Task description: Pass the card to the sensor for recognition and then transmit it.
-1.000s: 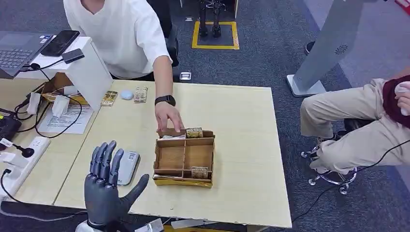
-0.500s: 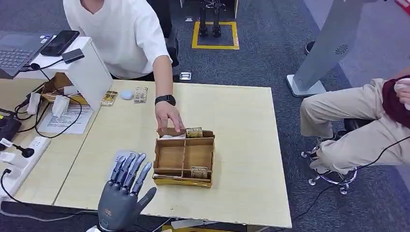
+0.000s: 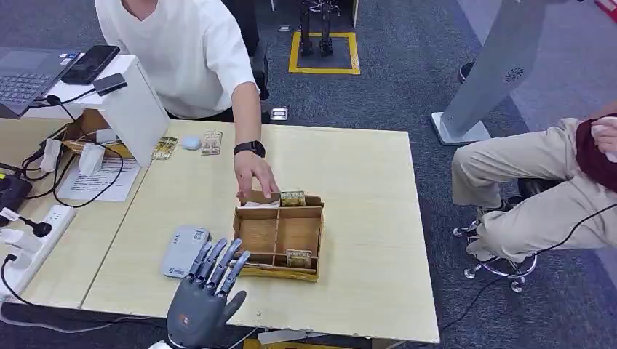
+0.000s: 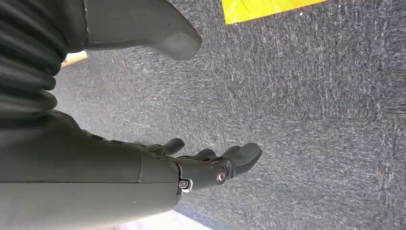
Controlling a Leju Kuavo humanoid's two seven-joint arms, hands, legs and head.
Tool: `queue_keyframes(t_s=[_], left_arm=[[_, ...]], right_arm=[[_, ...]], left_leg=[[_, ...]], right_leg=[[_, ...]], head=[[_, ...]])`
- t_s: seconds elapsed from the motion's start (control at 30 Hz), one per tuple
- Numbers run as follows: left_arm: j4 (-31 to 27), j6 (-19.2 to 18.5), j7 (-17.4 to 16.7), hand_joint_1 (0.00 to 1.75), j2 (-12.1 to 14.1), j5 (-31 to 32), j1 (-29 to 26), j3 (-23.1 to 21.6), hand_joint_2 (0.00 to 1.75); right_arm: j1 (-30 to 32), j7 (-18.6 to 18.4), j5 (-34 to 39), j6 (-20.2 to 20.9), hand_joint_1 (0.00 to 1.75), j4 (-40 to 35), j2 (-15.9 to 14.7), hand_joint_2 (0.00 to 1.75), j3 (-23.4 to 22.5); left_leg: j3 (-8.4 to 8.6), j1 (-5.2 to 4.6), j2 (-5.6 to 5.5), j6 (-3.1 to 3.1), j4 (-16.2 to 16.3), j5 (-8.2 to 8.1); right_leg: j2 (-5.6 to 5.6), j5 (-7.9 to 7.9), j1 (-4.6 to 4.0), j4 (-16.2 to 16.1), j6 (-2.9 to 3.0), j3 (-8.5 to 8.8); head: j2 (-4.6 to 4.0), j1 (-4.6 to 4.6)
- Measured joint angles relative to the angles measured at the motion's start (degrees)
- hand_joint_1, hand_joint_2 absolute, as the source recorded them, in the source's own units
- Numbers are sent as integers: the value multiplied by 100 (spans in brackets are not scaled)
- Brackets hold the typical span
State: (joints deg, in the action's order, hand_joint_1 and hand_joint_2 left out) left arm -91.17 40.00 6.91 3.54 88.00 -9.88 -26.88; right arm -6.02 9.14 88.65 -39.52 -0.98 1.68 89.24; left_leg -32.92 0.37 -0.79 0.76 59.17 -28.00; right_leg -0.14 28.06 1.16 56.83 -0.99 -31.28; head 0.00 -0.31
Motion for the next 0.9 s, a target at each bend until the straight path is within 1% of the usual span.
queue_keyframes(t_s=[0.1, 0.23, 0.33, 0.5, 0.6, 0.7, 0.9], left_arm=[[94, -107, -237, 0, 186, 26, 93, -228, 175], [162, -435, -469, 0, 405, 37, 240, -545, 175], [219, -560, -530, 0, 519, 37, 323, -759, 175], [322, -671, -549, 0, 567, 37, 439, -975, 175], [411, -765, -659, 0, 571, 57, 526, -1104, 175], [488, -815, -731, 0, 560, 61, 603, -1159, 175], [568, -844, -772, 0, 538, 63, 683, -1207, 175]], right_arm=[[3, 0, 0, 0, 0, -4, 0, 175, 0], [5, 7, -7, 0, 0, -11, 0, 175, 0], [4, 20, -20, 0, 0, -20, 0, 175, 0], [3, 24, -44, 0, 0, -28, 0, 175, 0], [4, 24, -57, 0, 0, -33, 0, 175, 0], [3, 24, -90, 0, 0, -39, 0, 175, 0], [3, 24, -105, 0, 0, -48, 0, 175, 0]], left_leg=[[1, 1, 1, 0, 0, 0], [1, 1, 1, -1, 0, 1], [1, 1, 1, -1, 0, 1], [-1, 1, 0, 0, 0, 0], [-1, 0, 0, 0, 0, 0], [0, 0, 0, 0, 0, 0], [0, 1, 0, 0, 0, 1]], right_leg=[[2, 0, -1, 1, 0, -1], [1, 0, -1, 1, 0, 0], [1, 0, -1, 2, 0, 0], [1, 0, 0, 1, 0, 0], [1, 0, 0, 1, 0, 0], [1, 0, 0, 1, 0, 0], [1, 0, -1, 1, 0, -1]], head=[[2, 0], [2, 0], [0, 0], [2, 0], [2, 0], [0, 0], [0, -2]])
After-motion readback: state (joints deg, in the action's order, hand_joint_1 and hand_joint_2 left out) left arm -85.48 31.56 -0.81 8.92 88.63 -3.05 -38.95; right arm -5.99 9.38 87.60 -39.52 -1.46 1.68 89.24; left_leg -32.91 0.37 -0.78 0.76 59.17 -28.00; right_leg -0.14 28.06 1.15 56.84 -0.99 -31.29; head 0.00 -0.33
